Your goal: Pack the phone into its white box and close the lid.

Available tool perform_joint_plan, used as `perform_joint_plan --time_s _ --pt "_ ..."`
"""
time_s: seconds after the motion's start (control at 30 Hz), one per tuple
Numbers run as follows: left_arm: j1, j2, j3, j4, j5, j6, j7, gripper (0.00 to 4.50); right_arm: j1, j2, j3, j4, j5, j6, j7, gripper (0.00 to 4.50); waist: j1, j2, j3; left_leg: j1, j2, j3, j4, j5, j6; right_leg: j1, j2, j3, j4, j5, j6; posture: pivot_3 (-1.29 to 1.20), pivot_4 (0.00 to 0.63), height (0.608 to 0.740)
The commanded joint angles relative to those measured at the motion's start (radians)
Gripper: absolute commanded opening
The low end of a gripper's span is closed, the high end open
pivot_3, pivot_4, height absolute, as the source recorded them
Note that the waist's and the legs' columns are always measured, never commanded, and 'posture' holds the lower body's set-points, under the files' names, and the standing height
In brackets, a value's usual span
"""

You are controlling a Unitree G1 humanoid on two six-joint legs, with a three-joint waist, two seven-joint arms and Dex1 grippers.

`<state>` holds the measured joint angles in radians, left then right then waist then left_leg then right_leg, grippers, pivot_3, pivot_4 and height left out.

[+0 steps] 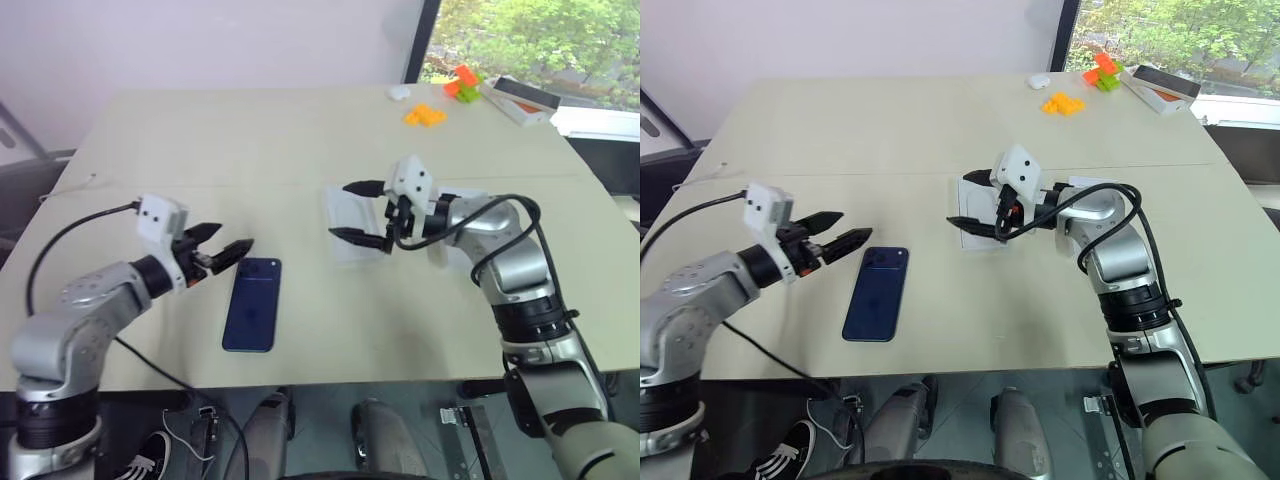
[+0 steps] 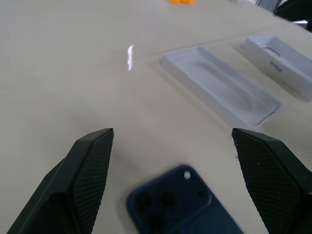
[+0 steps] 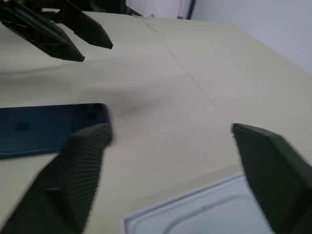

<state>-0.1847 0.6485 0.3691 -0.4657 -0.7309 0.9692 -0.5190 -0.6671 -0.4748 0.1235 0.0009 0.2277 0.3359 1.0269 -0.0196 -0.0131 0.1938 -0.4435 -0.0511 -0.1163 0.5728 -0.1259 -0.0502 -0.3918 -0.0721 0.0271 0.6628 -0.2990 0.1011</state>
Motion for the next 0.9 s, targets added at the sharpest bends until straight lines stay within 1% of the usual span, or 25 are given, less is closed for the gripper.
perform_joint_plan --time_s 0.03,0.07,0.13,0.17,0.2,0.23,0.27,0.37,0.47,0.6,0.67,0.8,0.83,0.87,0.9 --pt "0.02 0.024 0.135 -0.041 -0.105 0.062 0.021 4.11 0.012 -0.005 0.056 -0.032 -0.064 -0.094 -0.015 4.47 0.001 0.0 0.0 0.0 0.0 0.0 0.0 0.0 0.0 0.0 0.0 0.0 0.0 0.0 0.0 0.0 0.15 0.74" --pt "0.017 0.013 0.164 -0.04 -0.158 0.105 0.049 4.11 0.012 0.004 0.062 -0.036 -0.061 -0.075 -0.024 4.19 0.002 0.0 0.0 0.0 0.0 0.0 0.0 -0.001 -0.001 0.0 0.0 0.0 0.0 0.0 0.0 0.0 0.15 0.74" --pt "0.034 0.008 0.212 -0.056 -0.246 0.165 0.083 4.11 0.027 0.004 0.094 -0.061 -0.083 -0.123 -0.017 3.55 0.005 0.0 0.0 0.0 0.0 0.0 0.0 -0.001 -0.002 0.0 -0.001 0.0 0.0 0.0 -0.001 0.0 0.15 0.74" --pt "0.049 0.009 0.238 -0.056 -0.29 0.201 0.1 4.11 0.036 0.002 0.11 -0.069 -0.097 -0.146 -0.016 3.05 0.005 0.0 0.0 0.0 0.0 0.0 0.0 -0.001 -0.002 0.001 -0.001 0.0 0.0 0.0 -0.001 0.0 0.15 0.74" --pt "0.076 0.022 0.253 -0.068 -0.292 0.202 0.1 4.11 0.048 0.003 0.12 -0.085 -0.089 -0.146 -0.006 2.56 0.004 0.0 0.0 0.0 0.0 0.0 0.0 -0.001 -0.002 0.001 -0.002 0.0 -0.001 0.0 -0.001 0.0 0.15 0.74" --pt "0.099 0.035 0.267 -0.077 -0.293 0.202 0.104 4.11 0.057 0.005 0.125 -0.097 -0.083 -0.142 -0.004 1.95 0.004 0.0 0.0 0.0 0.0 0.0 0.0 -0.002 -0.001 0.001 -0.002 0.0 -0.002 0.0 -0.001 0.0 0.15 0.74" --pt "0.109 0.037 0.297 -0.061 -0.342 0.234 0.128 4.11 0.062 0.009 0.135 -0.098 -0.094 -0.159 -0.012 1.56 0.003 0.0 0.0 0.0 -0.001 0.0 0.0 -0.002 -0.001 0.001 -0.002 0.0 -0.002 0.0 -0.001 0.0 0.15 0.74" --pt "0.127 0.045 0.365 -0.025 -0.473 0.299 0.198 4.11 0.079 -0.002 0.186 -0.088 -0.17 -0.268 -0.023 0.1 0.004 0.0 0.0 0.0 -0.001 0.0 0.0 -0.002 -0.001 0.0 -0.002 0.0 -0.003 0.0 -0.001 0.0 0.15 0.74" --pt "0.181 0.075 0.402 0.027 -0.599 0.373 0.267 4.11 0.115 -0.006 0.238 -0.093 -0.222 -0.364 -0.02 0.04 0.004 0.0 0.0 0.0 -0.001 0.0 0.0 -0.002 -0.002 0.0 -0.003 -0.001 -0.003 0.0 -0.001 0.0 0.15 0.74" --pt "0.266 0.119 0.379 0.023 -0.745 0.392 0.345 4.11 0.136 -0.011 0.293 -0.076 -0.291 -0.466 -0.021 0.04 0.003 0.0 0.0 0.0 -0.001 0.0 -0.001 -0.003 -0.001 -0.001 -0.004 0.0 -0.005 -0.001 -0.001 0.0 0.15 0.74" --pt "0.267 0.13 0.337 0.021 -0.736 0.383 0.412 4.11 0.135 -0.006 0.305 -0.06 -0.316 -0.508 -0.036 0.04 0.006 0.0 0.0 0.0 -0.001 0.0 -0.001 -0.003 -0.001 -0.001 -0.004 0.001 -0.005 -0.001 -0.001 0.0 0.15 0.74" --pt "0.226 0.118 0.255 0.029 -0.748 0.331 0.531 4.11 0.124 0.003 0.325 -0.001 -0.375 -0.594 -0.067 0.04 0.008 -0.001 -0.001 0.001 -0.001 0.0 0.0 -0.003 -0.001 0.0 -0.006 0.0 -0.006 0.0 -0.001 0.0 0.15 0.74" --pt "0.222 0.116 0.241 0.054 -0.777 0.323 0.579 4.11 0.123 -0.003 0.336 0.012 -0.394 -0.616 -0.065 0.04 0.008 -0.001 -0.001 0.001 -0.001 0.001 0.0 -0.003 -0.001 0.001 -0.006 0.0 -0.006 0.0 -0.002 0.0 0.15 0.74" --pt "0.225 0.125 0.226 0.057 -0.763 0.324 0.588 4.11 0.124 -0.005 0.346 0.024 -0.408 -0.642 -0.064 0.04 0.007 -0.001 -0.001 0.001 -0.001 0.001 0.0 -0.003 -0.001 0.001 -0.007 -0.001 -0.007 0.0 -0.002 0.0 0.15 0.74" --pt "0.227 0.121 0.204 0.067 -0.781 0.326 0.596 4.11 0.123 -0.004 0.363 0.041 -0.435 -0.672 -0.072 0.04 0.007 -0.001 -0.001 0.001 -0.001 0.002 0.0 -0.003 -0.001 0.001 -0.008 -0.001 -0.007 0.0 -0.002 0.0 0.15 0.74"
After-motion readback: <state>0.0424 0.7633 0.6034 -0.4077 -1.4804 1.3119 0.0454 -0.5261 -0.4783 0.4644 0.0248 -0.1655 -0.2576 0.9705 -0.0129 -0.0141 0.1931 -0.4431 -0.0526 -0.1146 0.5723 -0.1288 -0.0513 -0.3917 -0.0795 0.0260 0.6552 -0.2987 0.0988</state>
